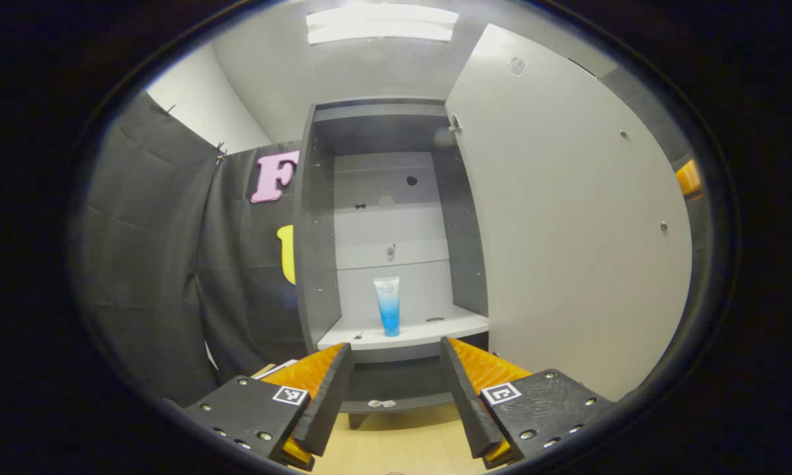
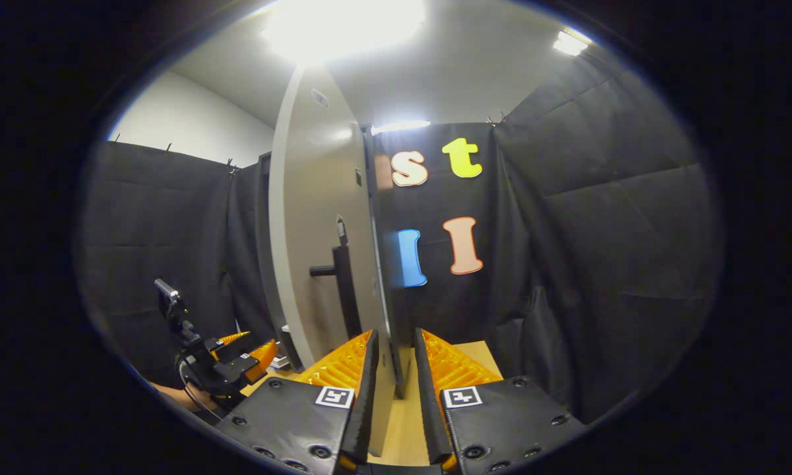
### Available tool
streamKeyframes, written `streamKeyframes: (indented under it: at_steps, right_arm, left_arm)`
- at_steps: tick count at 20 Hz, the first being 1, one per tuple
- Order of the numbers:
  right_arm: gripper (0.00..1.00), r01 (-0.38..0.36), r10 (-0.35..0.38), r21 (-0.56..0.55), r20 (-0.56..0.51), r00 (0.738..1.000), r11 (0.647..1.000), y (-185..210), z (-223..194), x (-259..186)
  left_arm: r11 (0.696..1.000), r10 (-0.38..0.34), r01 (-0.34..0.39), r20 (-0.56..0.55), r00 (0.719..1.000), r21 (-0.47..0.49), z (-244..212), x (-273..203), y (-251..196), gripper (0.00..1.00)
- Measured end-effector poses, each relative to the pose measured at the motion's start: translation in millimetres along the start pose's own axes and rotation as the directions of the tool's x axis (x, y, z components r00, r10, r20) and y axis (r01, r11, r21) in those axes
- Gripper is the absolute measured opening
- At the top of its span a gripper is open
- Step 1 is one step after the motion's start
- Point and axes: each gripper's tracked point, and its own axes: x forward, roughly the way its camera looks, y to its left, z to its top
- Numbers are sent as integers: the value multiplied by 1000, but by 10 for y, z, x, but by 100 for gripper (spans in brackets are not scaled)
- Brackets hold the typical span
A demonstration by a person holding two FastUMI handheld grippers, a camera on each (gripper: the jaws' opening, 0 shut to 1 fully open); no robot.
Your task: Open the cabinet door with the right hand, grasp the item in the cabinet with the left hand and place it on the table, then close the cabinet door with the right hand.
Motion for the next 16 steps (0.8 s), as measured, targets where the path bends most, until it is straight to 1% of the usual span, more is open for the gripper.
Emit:
streamKeyframes:
  at_steps: [1, 3, 4, 6, 7, 8, 10, 13, 14, 15, 16]
  right_arm:
    - [40, 7, -7, -5, -11, 1000, 1000, -87, -66, -114]
    - [100, 59, -60, -37, -33, 998, 998, -341, -218, -313]
    - [98, 89, -91, -65, -43, 995, 994, -454, -305, -359]
    - [98, 124, -131, -119, -57, 990, 985, -604, -421, -362]
    - [92, 131, -140, -135, -65, 988, 982, -611, -451, -270]
    - [98, 132, -143, -140, -70, 987, 981, -588, -452, -70]
    - [98, 140, -151, -134, -80, 985, 981, -572, -481, 145]
    - [99, 171, -184, -137, -83, 979, 976, -606, -486, 270]
    - [94, 185, -198, -141, -82, 977, 973, -636, -462, 316]
    - [94, 204, -217, -143, -80, 973, 968, -653, -454, 346]
    - [99, 220, -232, -141, -77, 970, 965, -685, -433, 387]
  left_arm:
    - [1000, -2, 2, 2, 1000, 3, 33, 69, -58, 80]
    - [1000, -20, 20, 5, 1000, 16, 143, 203, -144, 80]
    - [999, -34, 34, 10, 999, 25, 219, 289, -175, 80]
    - [998, -47, 46, 21, 999, 52, 377, 446, -171, 80]
    - [997, -48, 47, 24, 999, 62, 420, 540, -146, 80]
    - [997, -47, 45, 30, 998, 64, 465, 622, -125, 80]
    - [998, -42, 40, 38, 998, 50, 522, 828, -47, 80]
    - [999, -34, 34, 35, 999, 8, 464, 1106, 87, 80]
    - [1000, -29, 29, 33, 999, -4, 448, 1220, 137, 80]
    - [1000, -23, 23, 25, 999, -12, 413, 1340, 193, 80]
    - [1000, -20, 21, 18, 1000, -21, 375, 1453, 242, 80]
